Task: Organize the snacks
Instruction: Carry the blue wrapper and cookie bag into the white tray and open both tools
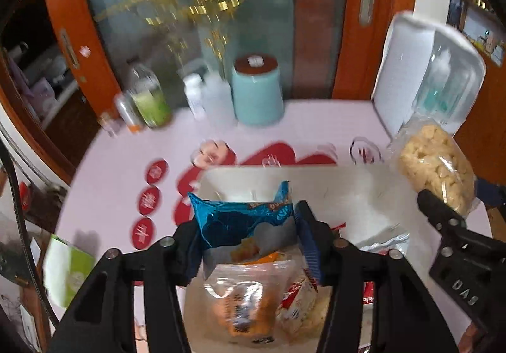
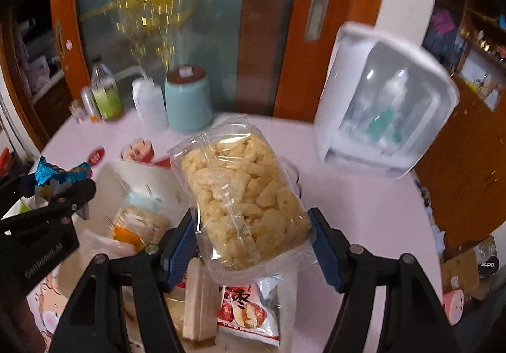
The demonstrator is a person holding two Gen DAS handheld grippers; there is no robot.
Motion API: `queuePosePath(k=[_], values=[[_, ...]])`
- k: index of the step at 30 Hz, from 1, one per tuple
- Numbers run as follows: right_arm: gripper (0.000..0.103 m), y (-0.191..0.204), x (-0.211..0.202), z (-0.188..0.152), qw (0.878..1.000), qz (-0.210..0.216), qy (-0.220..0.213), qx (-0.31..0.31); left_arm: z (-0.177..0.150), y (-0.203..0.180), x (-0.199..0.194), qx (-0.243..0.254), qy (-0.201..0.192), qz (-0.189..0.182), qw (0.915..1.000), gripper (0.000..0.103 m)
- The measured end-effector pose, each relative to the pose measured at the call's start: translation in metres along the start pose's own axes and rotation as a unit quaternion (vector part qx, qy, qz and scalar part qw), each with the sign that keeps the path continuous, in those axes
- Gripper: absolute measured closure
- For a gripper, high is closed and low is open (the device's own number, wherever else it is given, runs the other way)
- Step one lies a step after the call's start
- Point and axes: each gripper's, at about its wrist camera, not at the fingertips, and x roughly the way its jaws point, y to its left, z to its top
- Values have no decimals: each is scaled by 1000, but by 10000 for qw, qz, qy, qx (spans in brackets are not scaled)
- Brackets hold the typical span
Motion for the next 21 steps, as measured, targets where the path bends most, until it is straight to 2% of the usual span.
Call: queuePosePath(k=[2,3,5,7,10,15,21], values=[[32,-5,19,-3,9995,208,183,172,-5,-6,19,66,153,64,9998,15],[31,-7,24,-4,9988,327,241,287,-7,-8,25,96,187,145,9997,14],[25,-10,29,-8,9973,517,220,469,-12,-12,33,153,267,176,9994,14],[25,-11,28,-9,9971,557,147,493,-16,-12,36,187,335,216,9990,14],[25,-11,21,-13,9976,549,83,410,-21,-10,27,325,213,329,9987,14],[25,-9,-2,-19,9990,421,4,179,-28,-7,-3,460,38,371,9982,14],[25,-9,-49,-27,9988,382,-235,203,-34,-4,-60,541,-339,376,9972,14]])
